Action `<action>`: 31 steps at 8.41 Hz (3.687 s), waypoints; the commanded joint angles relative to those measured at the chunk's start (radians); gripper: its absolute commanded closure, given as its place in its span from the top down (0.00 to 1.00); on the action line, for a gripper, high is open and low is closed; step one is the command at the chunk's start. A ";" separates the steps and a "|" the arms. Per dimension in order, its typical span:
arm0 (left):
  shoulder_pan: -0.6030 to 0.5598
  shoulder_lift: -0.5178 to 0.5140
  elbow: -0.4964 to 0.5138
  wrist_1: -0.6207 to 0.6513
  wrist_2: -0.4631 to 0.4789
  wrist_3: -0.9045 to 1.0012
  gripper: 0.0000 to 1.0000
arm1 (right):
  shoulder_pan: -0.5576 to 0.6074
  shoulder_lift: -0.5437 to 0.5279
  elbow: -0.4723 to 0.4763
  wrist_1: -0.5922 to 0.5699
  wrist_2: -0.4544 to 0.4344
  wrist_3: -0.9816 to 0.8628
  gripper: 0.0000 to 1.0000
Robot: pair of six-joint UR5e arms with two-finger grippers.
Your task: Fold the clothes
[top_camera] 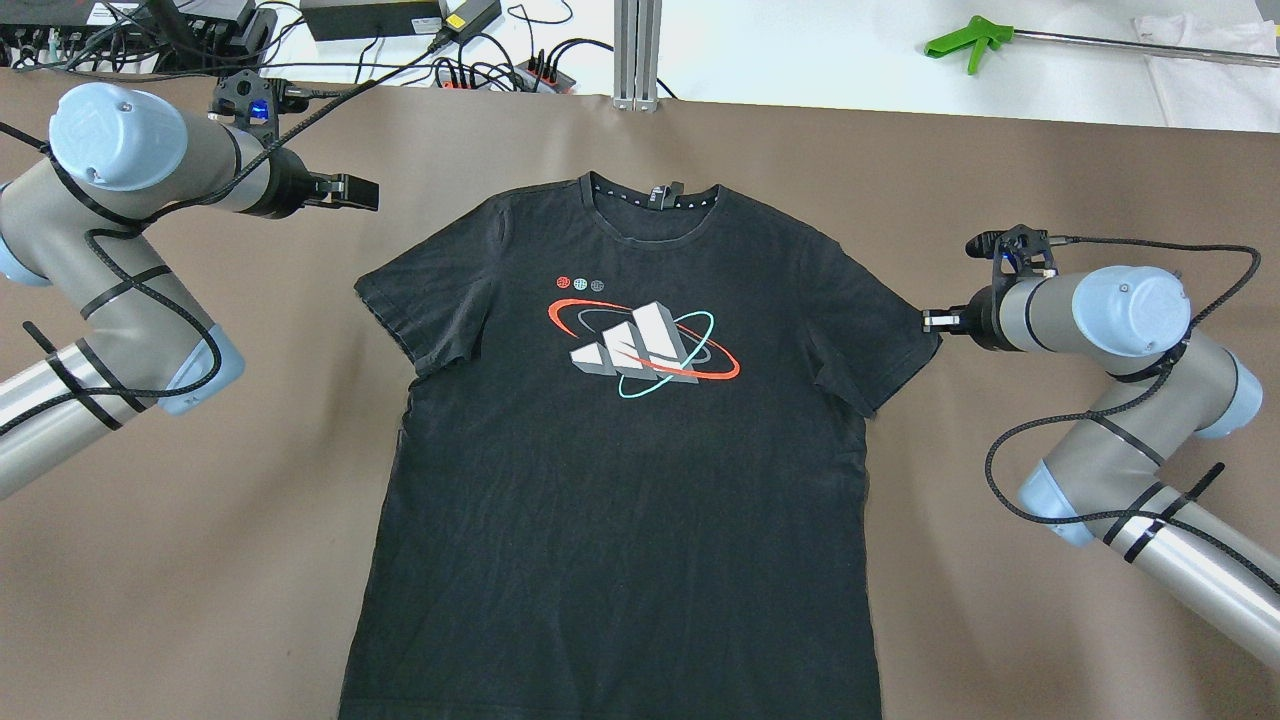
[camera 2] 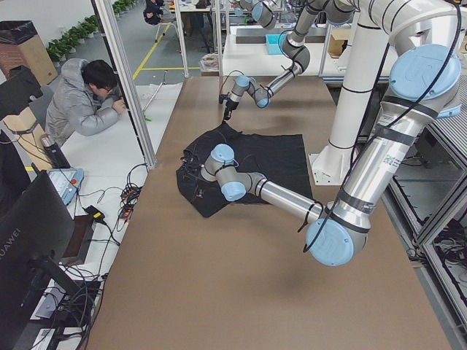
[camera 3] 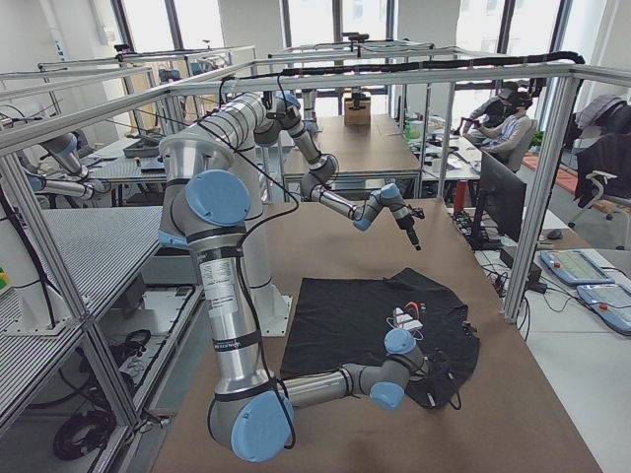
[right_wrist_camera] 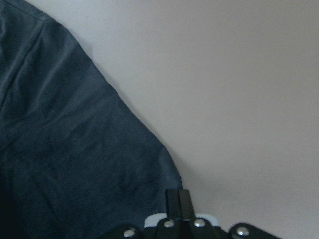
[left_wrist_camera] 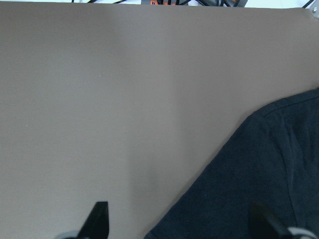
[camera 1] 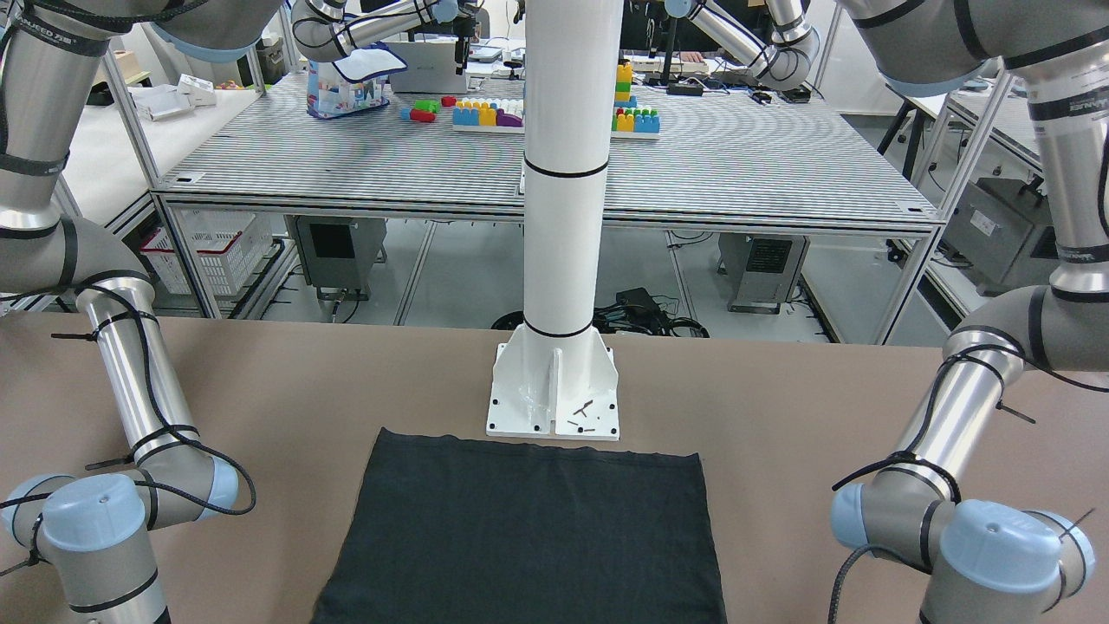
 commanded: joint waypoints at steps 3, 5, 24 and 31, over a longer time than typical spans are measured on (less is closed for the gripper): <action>0.000 0.002 0.000 0.000 0.002 0.003 1.00 | 0.025 0.114 0.050 -0.019 0.071 0.170 0.00; 0.000 0.002 0.002 0.000 0.021 0.005 1.00 | -0.031 0.161 0.050 -0.017 0.031 0.287 0.00; 0.002 -0.024 0.046 0.000 0.041 0.010 1.00 | -0.207 0.385 -0.161 -0.010 -0.377 0.447 0.57; 0.032 -0.050 0.070 -0.085 0.041 -0.016 1.00 | -0.196 0.364 -0.116 -0.011 -0.306 0.473 0.94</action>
